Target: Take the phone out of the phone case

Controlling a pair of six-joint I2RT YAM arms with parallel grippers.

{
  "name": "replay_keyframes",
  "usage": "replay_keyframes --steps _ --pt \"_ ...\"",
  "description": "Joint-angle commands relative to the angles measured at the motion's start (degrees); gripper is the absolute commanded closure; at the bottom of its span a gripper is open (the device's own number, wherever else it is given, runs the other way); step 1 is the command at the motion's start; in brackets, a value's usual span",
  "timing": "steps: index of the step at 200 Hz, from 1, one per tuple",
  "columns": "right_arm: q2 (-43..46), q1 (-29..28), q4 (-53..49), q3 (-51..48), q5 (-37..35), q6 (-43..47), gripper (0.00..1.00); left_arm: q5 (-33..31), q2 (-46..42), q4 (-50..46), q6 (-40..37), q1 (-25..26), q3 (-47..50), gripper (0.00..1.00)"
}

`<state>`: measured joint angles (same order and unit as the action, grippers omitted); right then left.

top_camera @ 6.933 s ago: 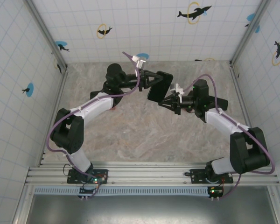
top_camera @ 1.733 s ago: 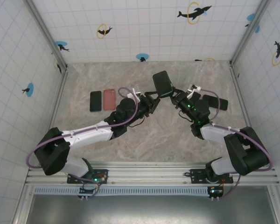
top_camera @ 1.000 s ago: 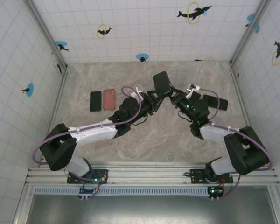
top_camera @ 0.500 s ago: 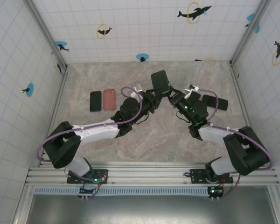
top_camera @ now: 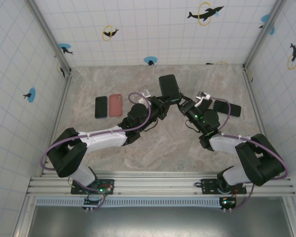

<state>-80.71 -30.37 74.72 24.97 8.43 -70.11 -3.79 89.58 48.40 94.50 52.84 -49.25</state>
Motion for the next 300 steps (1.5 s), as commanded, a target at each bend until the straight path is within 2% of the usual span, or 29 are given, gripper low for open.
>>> replay_keyframes --steps 1,53,85,127,160,192,209,254,270,280,300 --pt "1.60 -0.56 1.16 -1.00 -1.75 2.72 0.95 -1.05 -0.64 1.42 -1.24 -0.63 -2.86 0.92" --pt "1.61 -1.16 -9.76 0.31 -7.77 7.56 0.94 1.30 -0.82 0.34 -2.72 -0.63 -5.63 0.99" --pt "0.86 -1.49 -13.82 0.26 -10.43 12.55 0.95 2.98 -0.15 1.64 -1.05 -0.63 -6.17 0.99" --pt "0.02 0.35 -15.38 -1.68 -14.19 14.33 0.95 3.53 -1.83 -3.16 -3.24 -0.76 -7.58 0.99" --pt "-0.22 1.36 -17.32 -0.06 -14.92 19.20 0.95 5.10 -0.27 -1.12 -2.00 -0.90 -7.79 0.99" --pt "-2.03 0.18 -10.76 1.37 -10.90 18.41 0.95 7.35 2.66 0.06 -1.09 -0.81 -9.48 1.00" --pt "-2.02 -1.93 -12.53 3.29 -10.87 20.66 0.95 8.52 4.61 0.66 -0.72 -0.64 -11.22 1.00" --pt "-2.20 -4.16 -12.46 3.00 -14.46 22.78 0.96 10.23 7.84 1.69 -0.12 -0.29 -15.46 1.00" --pt "-1.77 -4.26 -15.63 2.74 -16.47 23.60 0.96 10.40 7.98 1.83 0.14 -0.19 -15.61 1.00" --pt "-1.31 -3.96 -18.41 2.29 -18.74 23.35 0.96 10.30 7.66 1.88 0.09 -0.24 -15.08 1.00" --pt "-0.71 -1.85 -16.69 -0.81 -19.30 21.18 0.96 10.13 5.99 0.96 -0.81 -0.86 -13.15 1.00"
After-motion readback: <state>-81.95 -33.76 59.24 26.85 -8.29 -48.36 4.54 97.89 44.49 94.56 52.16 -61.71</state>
